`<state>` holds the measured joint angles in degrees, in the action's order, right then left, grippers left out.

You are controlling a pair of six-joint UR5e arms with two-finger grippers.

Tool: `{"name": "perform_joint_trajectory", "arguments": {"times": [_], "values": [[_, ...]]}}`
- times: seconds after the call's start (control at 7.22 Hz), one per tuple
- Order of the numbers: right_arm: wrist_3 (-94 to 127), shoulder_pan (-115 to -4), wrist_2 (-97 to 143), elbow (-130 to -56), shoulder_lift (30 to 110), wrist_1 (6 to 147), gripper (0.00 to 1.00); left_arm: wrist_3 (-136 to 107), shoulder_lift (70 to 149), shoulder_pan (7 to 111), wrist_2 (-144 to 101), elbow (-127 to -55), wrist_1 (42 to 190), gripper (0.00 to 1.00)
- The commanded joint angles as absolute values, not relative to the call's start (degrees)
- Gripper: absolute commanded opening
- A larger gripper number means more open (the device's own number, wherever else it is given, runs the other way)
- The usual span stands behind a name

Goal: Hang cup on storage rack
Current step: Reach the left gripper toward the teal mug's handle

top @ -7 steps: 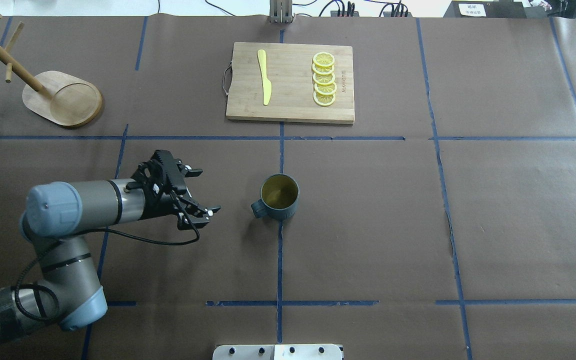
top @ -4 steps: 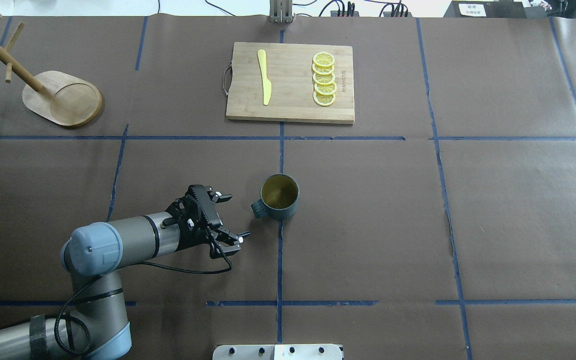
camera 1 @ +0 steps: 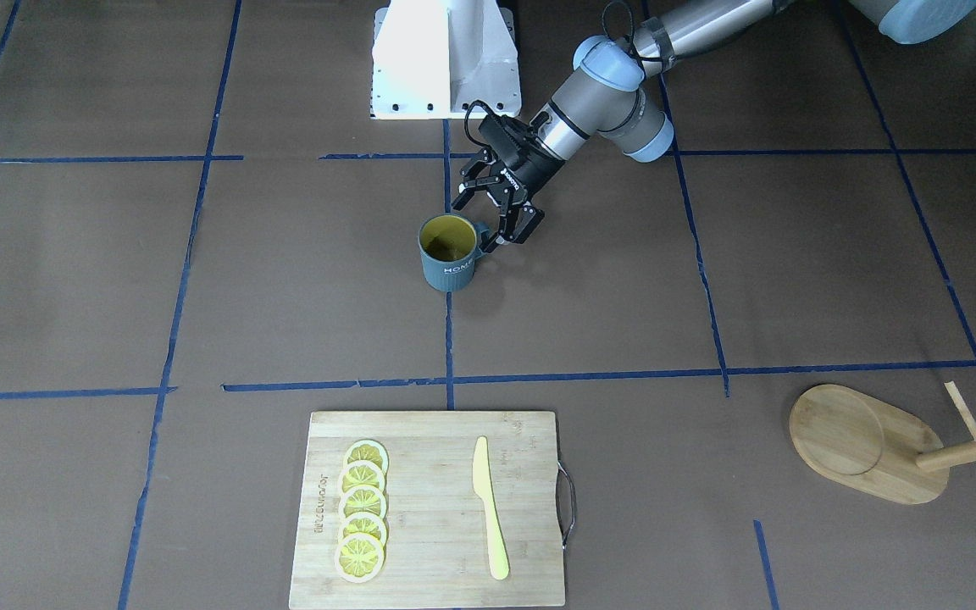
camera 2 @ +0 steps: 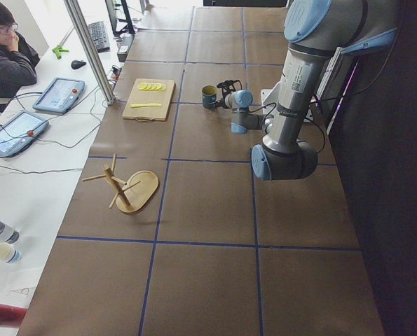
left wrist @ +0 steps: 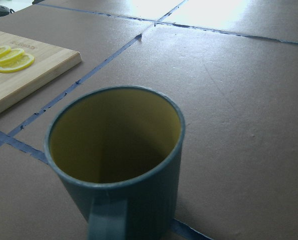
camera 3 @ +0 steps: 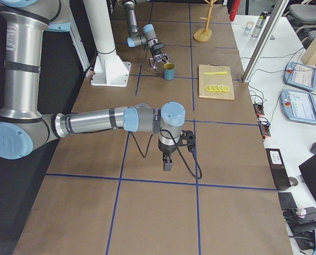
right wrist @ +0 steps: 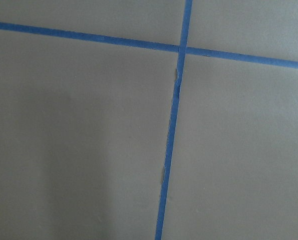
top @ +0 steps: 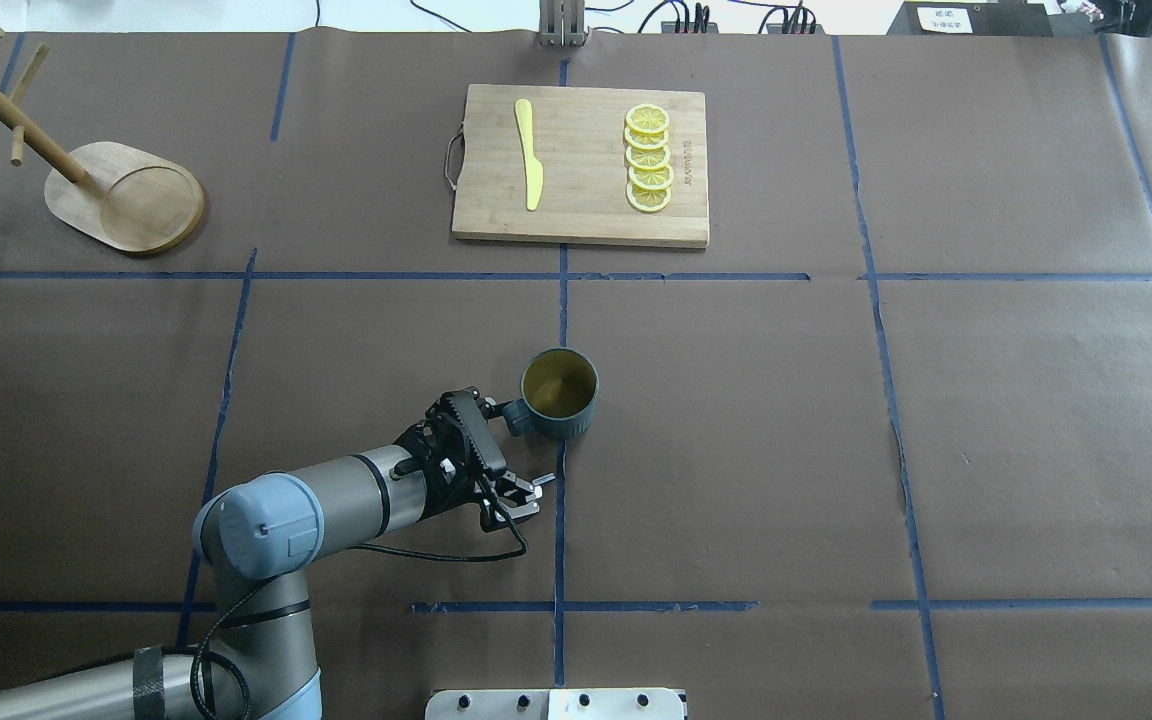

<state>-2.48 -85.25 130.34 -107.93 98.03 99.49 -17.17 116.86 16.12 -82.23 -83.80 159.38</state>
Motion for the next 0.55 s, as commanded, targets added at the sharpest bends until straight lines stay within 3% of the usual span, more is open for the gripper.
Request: {"name": "perform_joint_trajectory", "arguments": {"times": [0.0,0.28,0.42], "values": [[-2.5,-85.3,130.3,-107.9,98.0,99.5,1.0,-17.1,117.3,16.1,-82.2,-83.3,159.3,0.97],[-2.5,-85.3,130.3,-107.9,98.0,99.5,1.0,-17.2,117.3,16.4,-82.2,-83.2,159.3,0.92],[-2.5,-85.3,130.3,-107.8,98.1,99.5,1.0,-17.2,117.3,16.6,-82.2,-83.2,159.3,0.85]]}}
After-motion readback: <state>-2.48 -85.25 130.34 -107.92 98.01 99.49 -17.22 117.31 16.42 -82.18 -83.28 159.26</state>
